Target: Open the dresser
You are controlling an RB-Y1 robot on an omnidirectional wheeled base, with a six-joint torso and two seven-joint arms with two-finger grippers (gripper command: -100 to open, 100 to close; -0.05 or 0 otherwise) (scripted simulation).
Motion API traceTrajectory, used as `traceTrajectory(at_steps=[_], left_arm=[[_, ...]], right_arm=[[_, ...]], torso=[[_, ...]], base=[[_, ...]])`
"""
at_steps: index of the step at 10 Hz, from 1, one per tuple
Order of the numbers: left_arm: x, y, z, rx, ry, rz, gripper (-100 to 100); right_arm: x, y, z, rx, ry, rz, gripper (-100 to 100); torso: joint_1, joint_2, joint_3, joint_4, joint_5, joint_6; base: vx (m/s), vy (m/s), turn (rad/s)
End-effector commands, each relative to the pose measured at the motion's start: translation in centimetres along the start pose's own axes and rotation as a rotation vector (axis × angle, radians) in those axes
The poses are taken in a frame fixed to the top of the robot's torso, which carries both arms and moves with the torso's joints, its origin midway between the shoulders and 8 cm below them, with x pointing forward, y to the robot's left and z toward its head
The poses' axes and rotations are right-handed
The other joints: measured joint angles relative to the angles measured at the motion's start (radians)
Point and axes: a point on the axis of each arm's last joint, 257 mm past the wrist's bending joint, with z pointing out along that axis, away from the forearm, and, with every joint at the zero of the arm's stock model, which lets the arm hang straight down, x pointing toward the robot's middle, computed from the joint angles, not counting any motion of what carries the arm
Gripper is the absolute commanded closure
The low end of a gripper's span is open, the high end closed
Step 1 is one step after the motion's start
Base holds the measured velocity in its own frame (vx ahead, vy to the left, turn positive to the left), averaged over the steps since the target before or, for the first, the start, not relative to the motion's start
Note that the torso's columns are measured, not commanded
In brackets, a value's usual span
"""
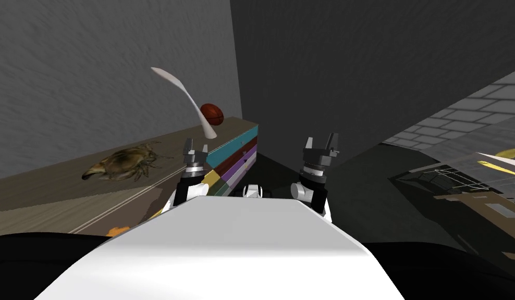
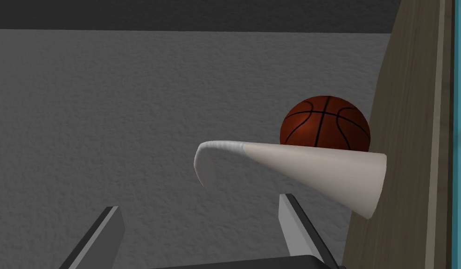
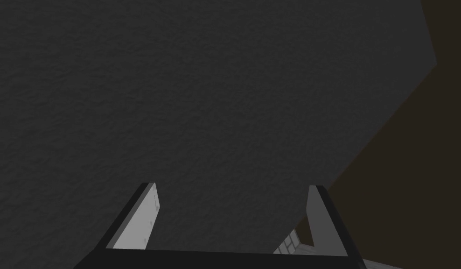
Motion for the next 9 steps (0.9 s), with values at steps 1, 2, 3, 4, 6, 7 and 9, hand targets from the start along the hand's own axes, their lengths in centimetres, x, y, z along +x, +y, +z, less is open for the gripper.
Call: traceTrajectory(at_steps=[1,2,3,4,6,7,9], left_arm=[[-1.7,2.0,-0.5,-0.046,-0.027,-0.015,-100],[-2.3,2.8,-0.7,-0.063,-0.038,-0.021,-100],[-3.0,3.4,-0.9,-0.078,-0.050,-0.027,-100],[-3.6,4.1,-1.1,-0.093,-0.062,-0.033,-100],[-4.8,5.3,-1.6,-0.122,-0.087,-0.046,-100],[-5.4,5.9,-1.8,-0.135,-0.100,-0.053,-100],[-6.5,7.1,-2.4,-0.160,-0.129,-0.067,-100]], right_arm=[[0.0,0.0,0.0,0.000,0.000,0.000,0],[0.0,0.0,0.0,0.000,0.000,0.000,0],[0.0,0.0,0.0,0.000,0.000,0.000,0],[0.0,0.0,0.0,0.000,0.000,0.000,0],[0.0,0.0,0.0,0.000,0.000,0.000,0],[0.0,0.0,0.0,0.000,0.000,0.000,0],[0.0,0.0,0.0,0.000,0.000,0.000,0]], torso=[[0.001,-0.002,-0.001,0.000,0.000,0.000],[0.003,-0.001,-0.001,0.000,0.001,0.000],[0.002,0.001,0.000,0.000,0.001,0.000],[0.000,0.001,0.001,0.000,0.000,0.000],[0.000,0.002,0.001,0.000,0.000,0.000],[-0.001,0.002,0.001,0.001,0.000,0.000],[0.001,-0.003,-0.001,-0.001,0.001,0.002]], base=[[0.170,-0.117,0.087],[0.155,-0.115,0.069],[0.155,-0.142,0.065],[0.139,-0.118,0.081],[0.115,-0.138,0.075],[0.108,-0.134,0.073],[0.126,-0.136,0.074]])
